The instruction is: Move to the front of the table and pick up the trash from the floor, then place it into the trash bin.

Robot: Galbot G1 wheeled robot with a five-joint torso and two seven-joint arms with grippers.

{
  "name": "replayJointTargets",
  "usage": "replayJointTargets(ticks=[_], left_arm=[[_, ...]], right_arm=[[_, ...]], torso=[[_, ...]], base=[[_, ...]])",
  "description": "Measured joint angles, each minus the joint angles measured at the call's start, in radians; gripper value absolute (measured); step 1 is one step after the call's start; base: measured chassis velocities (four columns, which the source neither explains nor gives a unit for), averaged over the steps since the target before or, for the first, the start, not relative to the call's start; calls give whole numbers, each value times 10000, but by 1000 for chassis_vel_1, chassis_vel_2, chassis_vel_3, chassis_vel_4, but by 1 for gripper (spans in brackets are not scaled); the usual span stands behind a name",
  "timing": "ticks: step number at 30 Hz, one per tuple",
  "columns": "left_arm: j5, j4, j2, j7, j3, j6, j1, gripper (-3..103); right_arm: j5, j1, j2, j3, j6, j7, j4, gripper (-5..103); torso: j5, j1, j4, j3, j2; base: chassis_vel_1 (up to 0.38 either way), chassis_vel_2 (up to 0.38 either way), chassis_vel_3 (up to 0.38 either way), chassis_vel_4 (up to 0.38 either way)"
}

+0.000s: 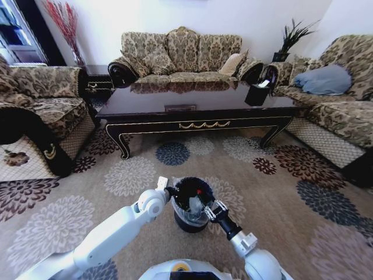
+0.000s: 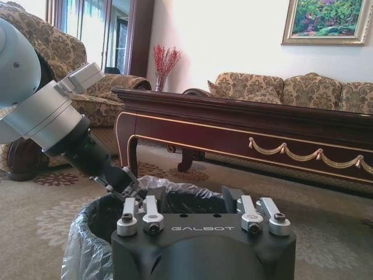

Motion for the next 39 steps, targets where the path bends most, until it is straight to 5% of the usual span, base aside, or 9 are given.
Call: replayJointTargets(ticks=[4, 14, 21, 39], left_arm=[[66, -87, 225, 32, -278, 0, 199, 3], [174, -670, 1526, 277, -2675, -6, 1831, 3], [498, -636, 1880, 712, -4151, -300, 3108, 3], [1035, 172, 1439, 771, -4221, -547, 3421, 3]], right_arm=[[12, -54, 11, 108, 13, 10, 53, 66], [411, 10, 226, 432, 10, 222, 9, 99], [400, -102, 569, 541, 86, 280, -362, 100], [266, -173, 692, 586, 196, 331, -680, 100]], torso=[[-1, 0, 2, 0, 0], [-3, 0, 8, 0, 0], [1, 0, 3, -1, 0], [1, 0, 3, -1, 0]], base=[[0, 0, 0, 0], [0, 0, 0, 0], [0, 0, 0, 0], [0, 0, 0, 0]])
